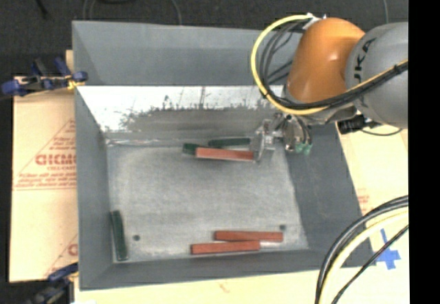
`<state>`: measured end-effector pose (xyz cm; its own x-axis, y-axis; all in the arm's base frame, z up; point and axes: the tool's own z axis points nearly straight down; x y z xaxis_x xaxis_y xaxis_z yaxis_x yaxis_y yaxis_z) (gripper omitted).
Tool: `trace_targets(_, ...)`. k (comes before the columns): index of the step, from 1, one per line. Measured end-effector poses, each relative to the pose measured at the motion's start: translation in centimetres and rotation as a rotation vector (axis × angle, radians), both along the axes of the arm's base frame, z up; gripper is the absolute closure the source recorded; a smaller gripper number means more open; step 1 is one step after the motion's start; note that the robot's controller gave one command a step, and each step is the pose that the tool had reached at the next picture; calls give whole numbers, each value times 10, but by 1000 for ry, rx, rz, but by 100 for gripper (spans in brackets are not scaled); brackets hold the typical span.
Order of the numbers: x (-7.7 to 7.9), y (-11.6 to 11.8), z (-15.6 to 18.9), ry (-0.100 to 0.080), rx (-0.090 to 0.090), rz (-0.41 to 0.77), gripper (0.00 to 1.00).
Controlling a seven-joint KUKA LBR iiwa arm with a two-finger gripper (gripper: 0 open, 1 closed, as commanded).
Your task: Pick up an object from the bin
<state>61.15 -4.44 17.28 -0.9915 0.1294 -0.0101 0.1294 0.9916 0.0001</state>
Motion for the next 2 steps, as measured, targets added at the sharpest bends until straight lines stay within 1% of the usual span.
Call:
trace_targets(1,-13,2,-6,6,-1,121,100)
trace_targets(2,-6,7,31,10,-1,358,100)
